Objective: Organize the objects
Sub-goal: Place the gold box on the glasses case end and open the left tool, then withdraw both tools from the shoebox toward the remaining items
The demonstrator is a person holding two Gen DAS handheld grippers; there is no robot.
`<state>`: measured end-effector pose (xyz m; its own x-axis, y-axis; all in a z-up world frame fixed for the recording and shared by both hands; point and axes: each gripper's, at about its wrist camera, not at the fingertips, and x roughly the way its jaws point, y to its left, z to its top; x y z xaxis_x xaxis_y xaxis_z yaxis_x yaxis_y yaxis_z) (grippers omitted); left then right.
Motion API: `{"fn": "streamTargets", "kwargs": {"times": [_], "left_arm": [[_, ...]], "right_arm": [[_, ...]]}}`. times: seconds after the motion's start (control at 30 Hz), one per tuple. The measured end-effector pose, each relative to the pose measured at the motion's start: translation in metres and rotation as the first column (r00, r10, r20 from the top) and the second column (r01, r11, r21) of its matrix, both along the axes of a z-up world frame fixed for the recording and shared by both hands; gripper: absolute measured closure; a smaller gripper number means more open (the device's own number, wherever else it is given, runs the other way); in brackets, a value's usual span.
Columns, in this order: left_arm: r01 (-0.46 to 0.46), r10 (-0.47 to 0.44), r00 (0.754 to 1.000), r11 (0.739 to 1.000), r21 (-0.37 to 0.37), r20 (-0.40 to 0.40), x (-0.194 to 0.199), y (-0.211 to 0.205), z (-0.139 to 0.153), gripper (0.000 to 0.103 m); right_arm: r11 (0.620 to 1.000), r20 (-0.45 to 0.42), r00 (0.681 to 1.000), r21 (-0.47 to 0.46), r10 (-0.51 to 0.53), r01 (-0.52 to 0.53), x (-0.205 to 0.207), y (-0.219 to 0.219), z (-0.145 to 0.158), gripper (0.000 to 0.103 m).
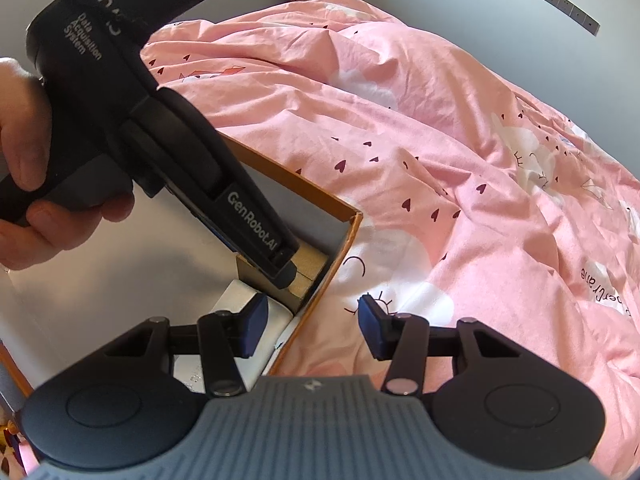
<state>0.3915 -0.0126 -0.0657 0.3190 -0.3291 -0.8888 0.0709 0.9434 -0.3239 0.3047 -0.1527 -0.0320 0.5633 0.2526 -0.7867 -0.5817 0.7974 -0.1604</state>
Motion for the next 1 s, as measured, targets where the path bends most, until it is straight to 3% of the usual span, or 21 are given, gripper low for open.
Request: {"fn": "streamTargets", "kwargs": {"times": [0.23, 0.4, 0.6, 0.9, 1.0], "left_arm": [[0.030, -0.032, 0.998, 0.999, 0.039, 0.048, -0.010, -0.002, 0.011, 0.063], [0.052, -0.067, 0.988, 0.993, 0.106, 0.140, -0.036, -0.001, 0.034, 0.063], [0.058, -0.104, 0.957, 0.983, 0.174, 0.269, -0.080, 0.004, 0.062, 0.065], [-0.023, -0.048, 0.915, 0.985, 0.170, 0.400, -0.159, 0.029, 0.096, 0.064], [-0.033, -0.031, 0.923, 0.986, 0.160, 0.383, -0.184, 0.037, 0.098, 0.064]], "right_arm": [[1.000, -0.004, 1.000, -0.016, -0.006, 0.006, 0.000, 0.004, -0.002, 0.052], [1.000, 0.001, 1.000, -0.004, -0.028, 0.028, -0.004, 0.003, 0.004, 0.052], [0.999, 0.016, 0.999, 0.015, -0.035, 0.035, -0.016, 0.006, 0.019, 0.051], [0.980, 0.033, 0.993, 0.168, -0.110, 0.103, -0.063, 0.001, 0.041, 0.050], [0.969, 0.010, 0.993, 0.220, -0.120, 0.115, -0.089, -0.002, 0.047, 0.050]]}}
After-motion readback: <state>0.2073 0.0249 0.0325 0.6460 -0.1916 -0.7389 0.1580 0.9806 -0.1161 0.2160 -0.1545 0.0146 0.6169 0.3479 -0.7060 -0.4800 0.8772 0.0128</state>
